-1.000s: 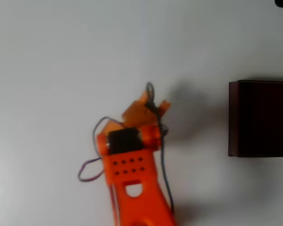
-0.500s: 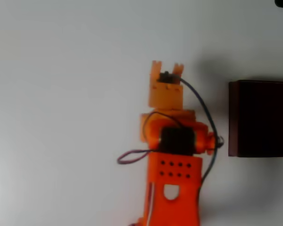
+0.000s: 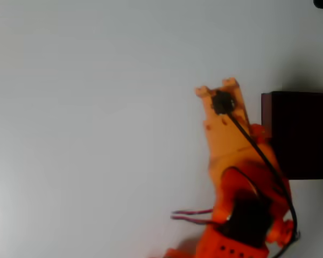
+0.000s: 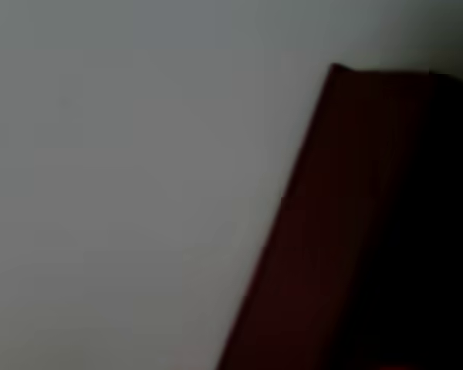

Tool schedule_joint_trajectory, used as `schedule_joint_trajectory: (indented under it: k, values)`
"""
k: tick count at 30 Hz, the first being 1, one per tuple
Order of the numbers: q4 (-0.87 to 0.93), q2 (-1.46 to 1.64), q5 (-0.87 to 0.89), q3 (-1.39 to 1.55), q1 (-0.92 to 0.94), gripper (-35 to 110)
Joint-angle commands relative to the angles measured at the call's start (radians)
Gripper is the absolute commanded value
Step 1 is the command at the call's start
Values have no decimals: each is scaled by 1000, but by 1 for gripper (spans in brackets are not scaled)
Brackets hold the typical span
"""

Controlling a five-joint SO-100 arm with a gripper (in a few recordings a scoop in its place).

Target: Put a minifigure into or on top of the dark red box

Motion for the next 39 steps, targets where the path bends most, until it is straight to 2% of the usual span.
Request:
schedule_joint_trajectory:
  k: [1, 13, 20, 28, 39]
  values:
    - [-17, 66, -75, -2, 61, 0]
    - [-227, 44, -249, 54, 106, 0]
    - [-333, -58, -284, 31, 120, 0]
    - [-396, -265, -287, -23, 176, 0]
    - [-396, -465, -281, -124, 258, 1]
